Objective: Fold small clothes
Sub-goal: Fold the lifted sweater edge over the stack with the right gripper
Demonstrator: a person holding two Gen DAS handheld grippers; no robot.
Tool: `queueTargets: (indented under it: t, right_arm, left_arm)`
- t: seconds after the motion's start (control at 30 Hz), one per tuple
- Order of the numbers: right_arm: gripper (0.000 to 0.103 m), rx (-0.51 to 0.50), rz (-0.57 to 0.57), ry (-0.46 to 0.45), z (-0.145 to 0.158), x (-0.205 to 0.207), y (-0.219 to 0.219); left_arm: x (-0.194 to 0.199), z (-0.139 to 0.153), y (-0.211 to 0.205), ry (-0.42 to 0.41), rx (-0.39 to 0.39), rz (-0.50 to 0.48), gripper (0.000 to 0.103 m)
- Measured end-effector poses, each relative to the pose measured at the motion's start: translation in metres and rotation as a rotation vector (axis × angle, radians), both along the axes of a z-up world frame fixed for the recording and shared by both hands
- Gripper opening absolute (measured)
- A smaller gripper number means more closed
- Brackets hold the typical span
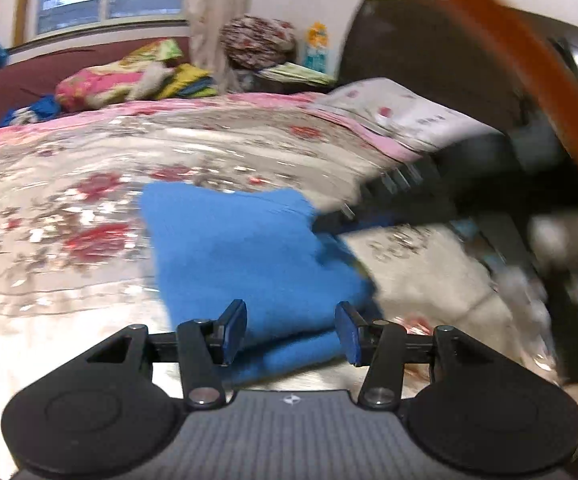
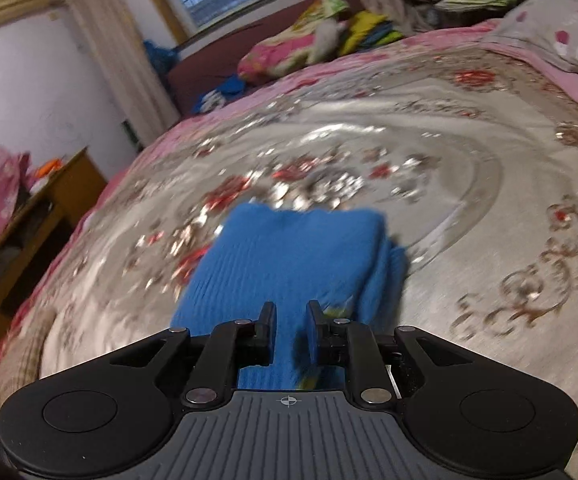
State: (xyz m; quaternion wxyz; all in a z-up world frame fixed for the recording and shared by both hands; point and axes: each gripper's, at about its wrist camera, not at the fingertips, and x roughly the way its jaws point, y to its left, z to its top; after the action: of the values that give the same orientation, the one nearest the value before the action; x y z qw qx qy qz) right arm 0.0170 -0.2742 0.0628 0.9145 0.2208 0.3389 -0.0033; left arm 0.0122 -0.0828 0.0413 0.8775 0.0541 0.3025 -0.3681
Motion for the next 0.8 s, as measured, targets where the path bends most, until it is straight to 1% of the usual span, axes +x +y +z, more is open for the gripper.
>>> queueTargets:
  t: [0.07, 0.17, 0.27, 0.33, 0.43, 0.53, 0.7, 0.77, 0.8]
  right_arm:
    - [0.018, -0.031, 0.004, 0.025, -0.005, 0.0, 0.008]
    - [0.018, -0.037, 0.0, 0.06, -0.014, -0.005, 0.012]
    - [0.009, -0.066, -0.031, 0.095, -0.026, -0.009, 0.013]
    - [0.005, -0.039, -0.055, 0.104, -0.033, -0.014, 0.008]
    - [0.003, 0.006, -0.068, 0.103, -0.042, -0.029, 0.004]
    - [0.003, 0.027, -0.07, 0.111, -0.048, -0.036, 0.004]
    - [0.004, 0.029, -0.079, 0.099, -0.041, -0.042, 0.006]
    - [0.012, 0.046, -0.098, 0.086, -0.036, -0.043, 0.002]
    - [0.013, 0.064, -0.106, 0.064, -0.031, -0.045, 0.0]
  left_arm:
    - [0.013, 0.001, 0.006, 0.006, -0.015, 0.042, 0.053]
    - [0.028, -0.001, 0.011, 0.006, -0.028, 0.091, 0.053]
    - [0.043, -0.01, 0.012, 0.026, -0.009, 0.124, 0.053]
    - [0.049, -0.017, 0.014, 0.053, 0.007, 0.143, 0.053]
    - [0.052, -0.026, 0.018, 0.083, 0.026, 0.141, 0.053]
    - [0.051, -0.03, 0.02, 0.083, 0.05, 0.132, 0.053]
    - [0.05, -0.019, 0.023, 0.058, 0.041, 0.103, 0.054]
    - [0.054, -0.016, 0.023, 0.056, 0.03, 0.104, 0.055]
    - [0.057, -0.015, 0.023, 0.059, 0.022, 0.104, 0.056]
